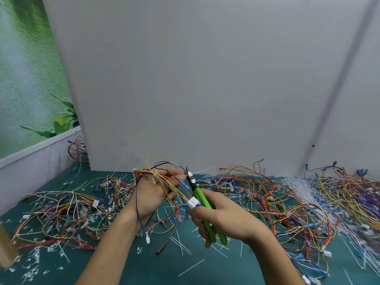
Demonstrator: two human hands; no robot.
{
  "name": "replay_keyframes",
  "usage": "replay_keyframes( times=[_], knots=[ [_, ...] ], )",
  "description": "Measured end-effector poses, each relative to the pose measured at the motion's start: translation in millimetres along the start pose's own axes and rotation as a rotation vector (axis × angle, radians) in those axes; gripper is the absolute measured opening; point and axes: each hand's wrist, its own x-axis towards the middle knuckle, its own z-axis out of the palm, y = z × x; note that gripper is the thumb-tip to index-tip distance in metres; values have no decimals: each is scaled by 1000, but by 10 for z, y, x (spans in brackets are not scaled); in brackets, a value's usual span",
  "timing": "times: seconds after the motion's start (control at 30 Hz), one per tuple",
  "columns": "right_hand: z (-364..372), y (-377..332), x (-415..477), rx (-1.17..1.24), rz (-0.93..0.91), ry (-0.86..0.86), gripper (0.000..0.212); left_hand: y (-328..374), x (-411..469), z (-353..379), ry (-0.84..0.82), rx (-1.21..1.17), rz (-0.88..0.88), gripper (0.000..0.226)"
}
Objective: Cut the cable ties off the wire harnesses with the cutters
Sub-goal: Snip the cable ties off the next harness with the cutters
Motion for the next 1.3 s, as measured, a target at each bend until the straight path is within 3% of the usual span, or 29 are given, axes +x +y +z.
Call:
replay_keyframes(
  times=[0.23, 0.47, 0.73, 0.9, 1.2, 1.3],
  knots=[
    [15, 45, 20, 16, -21, 49, 24, -27, -11, -7, 34, -15, -15, 8],
    [26, 38, 17, 50, -24, 19, 20, -20, -20, 2, 24, 8, -20, 10],
    [28, 31, 30, 38, -7, 30, 37, 5, -24, 12, 5, 24, 4, 7],
    [40, 94, 57, 13, -32, 63, 10, 7, -19, 23, 20, -3, -8, 7],
    [50, 37, 32, 42, -39, 48, 29, 15, -22, 33, 40, -17, -1, 5],
    [29, 39, 30, 37, -32, 40, 21, 20, -24, 47, 42, -10, 10, 4]
  ],
)
